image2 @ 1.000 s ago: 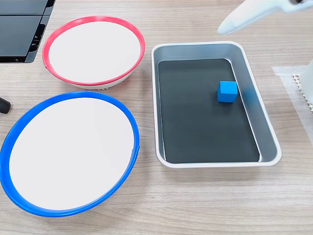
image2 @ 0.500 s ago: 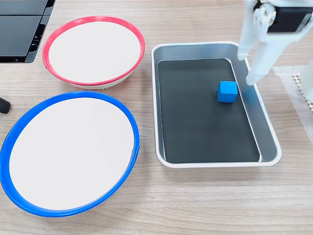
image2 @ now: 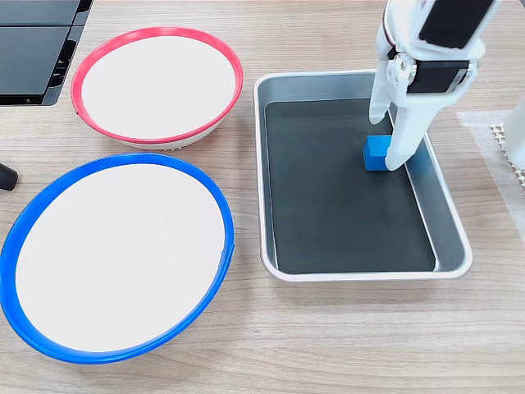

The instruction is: Move a blue block from tray to blue dish

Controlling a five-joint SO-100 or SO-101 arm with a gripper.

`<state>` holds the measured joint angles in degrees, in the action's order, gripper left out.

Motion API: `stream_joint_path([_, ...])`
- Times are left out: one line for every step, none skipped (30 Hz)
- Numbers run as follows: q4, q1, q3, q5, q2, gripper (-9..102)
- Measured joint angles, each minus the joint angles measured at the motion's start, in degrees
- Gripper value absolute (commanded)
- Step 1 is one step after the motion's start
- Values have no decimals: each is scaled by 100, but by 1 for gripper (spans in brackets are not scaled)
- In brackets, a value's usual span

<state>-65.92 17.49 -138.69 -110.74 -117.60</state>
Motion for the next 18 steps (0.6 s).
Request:
stream_joint_path([97, -9, -35, 0, 26, 24])
stream_joint_path([229, -26, -79, 9, 35, 21])
stream_joint_path([202, -62, -105, 44, 35, 16])
stream_joint_path([290, -88, -141, 88, 35, 11])
stream_joint_path([308, -97, -141, 132, 35, 7])
stream_joint_path([360, -132, -149, 193, 35, 3])
stream_joint_path([422, -193, -167, 272, 35, 0])
stream_joint_path([457, -220, -185, 308, 35, 0])
stream_joint_path([510, -237, -202, 369, 35, 0])
stream_joint_path([563, -255, -211, 439, 35, 0])
stream_joint_path([589, -299, -211, 510, 35, 0])
stream_joint_path([598, -369, -211, 606, 35, 0])
stream_joint_path([589, -439, -185, 773, 35, 0])
stream_joint_path([554, -510, -105, 958, 35, 0])
stream_joint_path([466, -624, 26, 1178, 35, 0])
stream_joint_path([316, -826, 299, 1556, 44, 0])
stream_joint_path([185, -1020, 606, 1978, 79, 0])
stream_joint_path([0, -1257, 1055, 2496, 202, 0])
